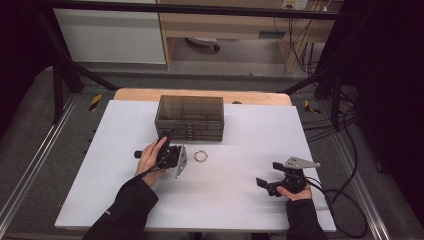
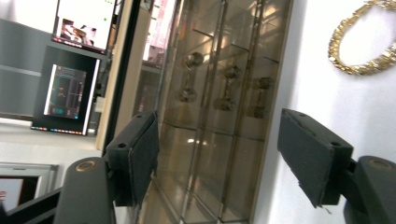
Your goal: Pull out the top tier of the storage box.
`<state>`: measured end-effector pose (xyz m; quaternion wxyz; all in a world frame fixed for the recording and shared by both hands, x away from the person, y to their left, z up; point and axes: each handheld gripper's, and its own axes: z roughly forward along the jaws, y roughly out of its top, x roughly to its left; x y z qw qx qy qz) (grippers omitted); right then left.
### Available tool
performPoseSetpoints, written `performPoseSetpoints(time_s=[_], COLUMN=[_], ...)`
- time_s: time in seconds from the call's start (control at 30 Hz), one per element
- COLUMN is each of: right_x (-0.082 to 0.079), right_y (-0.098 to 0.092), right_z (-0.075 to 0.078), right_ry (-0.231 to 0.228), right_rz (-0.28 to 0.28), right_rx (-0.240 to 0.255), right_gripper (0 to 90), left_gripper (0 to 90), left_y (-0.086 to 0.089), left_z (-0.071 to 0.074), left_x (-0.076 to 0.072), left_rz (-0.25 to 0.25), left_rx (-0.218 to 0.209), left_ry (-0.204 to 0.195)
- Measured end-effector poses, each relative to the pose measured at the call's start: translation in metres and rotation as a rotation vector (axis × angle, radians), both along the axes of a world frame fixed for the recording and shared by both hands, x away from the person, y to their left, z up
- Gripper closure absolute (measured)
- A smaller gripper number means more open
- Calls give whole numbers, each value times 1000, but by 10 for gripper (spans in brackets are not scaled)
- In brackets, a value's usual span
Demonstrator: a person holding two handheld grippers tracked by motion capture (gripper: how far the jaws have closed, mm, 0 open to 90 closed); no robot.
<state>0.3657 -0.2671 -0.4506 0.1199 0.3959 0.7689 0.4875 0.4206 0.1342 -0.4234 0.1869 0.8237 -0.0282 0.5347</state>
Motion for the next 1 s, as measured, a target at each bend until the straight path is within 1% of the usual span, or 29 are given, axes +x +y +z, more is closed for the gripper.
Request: performPoseSetpoints(time_s=[0.27, 0.4, 0.43, 0.5, 0.57, 0.6, 0.87, 0.93, 1.0], right_x=[0, 0, 0, 0, 0, 0, 0, 0, 0], right_y=[0, 0, 0, 0, 0, 0, 0, 0, 0], right_z=[0, 0, 0, 0, 0, 0, 0, 0, 0], right_ry=[-1, 0, -1, -1, -1, -1, -2, -1, -1], right_rz=[-2, -2, -2, -2, -2, -2, -1, -2, -1], right_rx=[3, 4, 3, 3, 3, 3, 1, 4, 4], right_gripper=[5, 5, 5, 5, 5, 5, 5, 5, 5], left_gripper=[358, 378, 401, 416, 453, 453, 516, 538, 551], left_y=[-4, -6, -7, -8, -9, -10, -14, -14, -15], left_z=[-2, -4, -5, -6, -7, -7, -11, -12, -13], left_x=[4, 6, 7, 8, 9, 10, 13, 15, 16], left_rz=[5, 4, 4, 2, 3, 1, 12, 16, 22], left_rx=[8, 16, 20, 26, 31, 30, 55, 51, 57], left_ry=[-50, -65, -70, -84, -86, -90, -134, -141, -148])
